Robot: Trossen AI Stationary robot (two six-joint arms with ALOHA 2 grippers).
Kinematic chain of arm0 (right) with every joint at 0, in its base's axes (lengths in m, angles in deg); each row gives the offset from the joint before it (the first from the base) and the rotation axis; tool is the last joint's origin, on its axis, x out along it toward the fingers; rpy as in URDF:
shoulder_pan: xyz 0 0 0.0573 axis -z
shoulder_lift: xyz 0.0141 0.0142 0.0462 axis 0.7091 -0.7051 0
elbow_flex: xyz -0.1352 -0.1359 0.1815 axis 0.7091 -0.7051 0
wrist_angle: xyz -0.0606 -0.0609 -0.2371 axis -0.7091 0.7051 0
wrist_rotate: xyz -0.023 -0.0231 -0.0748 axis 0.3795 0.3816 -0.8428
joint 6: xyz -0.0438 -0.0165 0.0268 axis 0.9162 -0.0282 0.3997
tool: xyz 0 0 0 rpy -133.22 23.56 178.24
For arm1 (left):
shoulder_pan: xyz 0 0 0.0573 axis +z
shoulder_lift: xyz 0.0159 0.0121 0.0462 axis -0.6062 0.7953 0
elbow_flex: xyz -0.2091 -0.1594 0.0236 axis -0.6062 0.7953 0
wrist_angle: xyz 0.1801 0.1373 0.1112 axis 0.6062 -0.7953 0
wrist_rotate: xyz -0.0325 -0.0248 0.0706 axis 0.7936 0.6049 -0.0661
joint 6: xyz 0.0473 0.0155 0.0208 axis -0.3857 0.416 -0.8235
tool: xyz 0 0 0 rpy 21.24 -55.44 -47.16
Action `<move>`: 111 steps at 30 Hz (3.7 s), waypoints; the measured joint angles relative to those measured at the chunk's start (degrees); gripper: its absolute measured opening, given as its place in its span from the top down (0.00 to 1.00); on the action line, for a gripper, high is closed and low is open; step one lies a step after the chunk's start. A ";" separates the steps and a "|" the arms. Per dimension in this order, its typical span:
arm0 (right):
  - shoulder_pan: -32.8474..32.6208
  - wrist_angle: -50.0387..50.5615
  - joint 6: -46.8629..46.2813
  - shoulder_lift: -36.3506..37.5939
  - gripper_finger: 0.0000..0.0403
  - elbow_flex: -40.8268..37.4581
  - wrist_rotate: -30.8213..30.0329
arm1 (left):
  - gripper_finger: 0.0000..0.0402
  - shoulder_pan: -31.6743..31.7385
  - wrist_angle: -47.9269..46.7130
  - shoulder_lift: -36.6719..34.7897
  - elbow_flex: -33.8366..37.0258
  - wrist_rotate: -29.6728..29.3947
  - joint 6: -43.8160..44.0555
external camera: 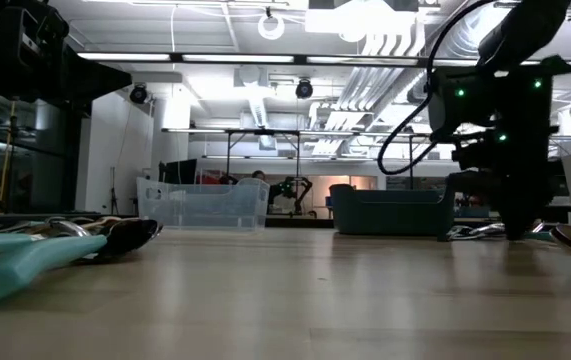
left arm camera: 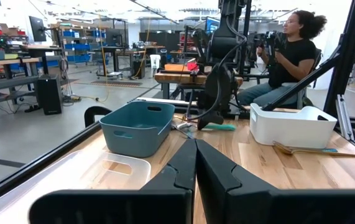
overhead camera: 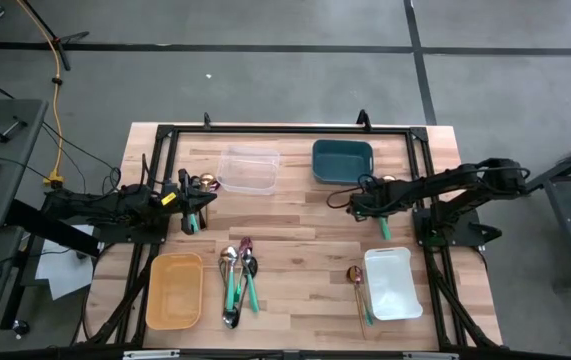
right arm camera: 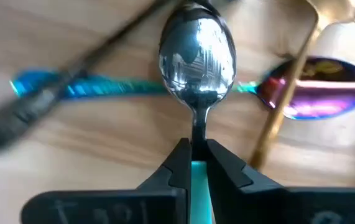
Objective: Sort silverware by color (type)
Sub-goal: Put the green spoon into the blue bin
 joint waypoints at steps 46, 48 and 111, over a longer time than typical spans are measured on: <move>-14.21 -32.39 47.44 3.62 0.95 17.04 -3.62 | 0.99 -0.02 0.00 0.01 -0.01 0.02 0.00; -14.21 -32.36 48.47 3.62 0.95 17.04 -4.34 | 0.99 -0.02 0.00 0.02 0.00 0.02 0.00; -12.33 -53.80 68.02 16.21 0.95 -1.71 -10.56 | 0.99 -0.01 0.00 0.02 -0.01 0.00 0.00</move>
